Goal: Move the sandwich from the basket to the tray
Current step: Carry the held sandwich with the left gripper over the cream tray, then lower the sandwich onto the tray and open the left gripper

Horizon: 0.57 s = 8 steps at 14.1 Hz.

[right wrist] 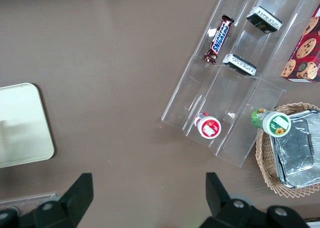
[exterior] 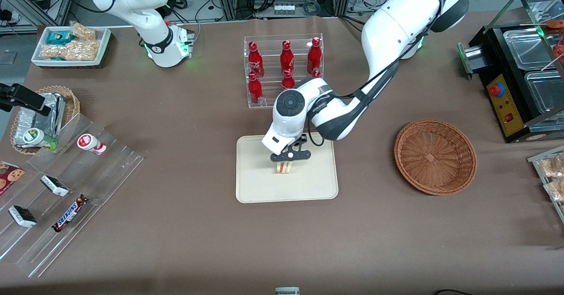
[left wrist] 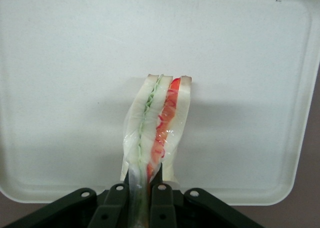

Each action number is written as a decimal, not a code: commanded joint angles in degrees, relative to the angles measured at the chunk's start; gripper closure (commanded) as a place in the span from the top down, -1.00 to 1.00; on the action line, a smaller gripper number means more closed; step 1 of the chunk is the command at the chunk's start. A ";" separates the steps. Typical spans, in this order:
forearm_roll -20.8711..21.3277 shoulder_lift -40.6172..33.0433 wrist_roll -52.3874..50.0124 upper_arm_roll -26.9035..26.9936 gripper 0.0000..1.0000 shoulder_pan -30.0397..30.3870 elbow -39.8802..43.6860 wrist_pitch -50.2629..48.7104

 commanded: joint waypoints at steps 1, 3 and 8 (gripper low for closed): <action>1.96 2.01 -2.12 0.47 -0.80 -0.78 2.20 1.29; 1.97 2.10 -3.80 1.78 -0.78 -0.78 2.20 2.78; 2.32 1.75 -5.91 2.49 1.00 -0.78 1.94 4.55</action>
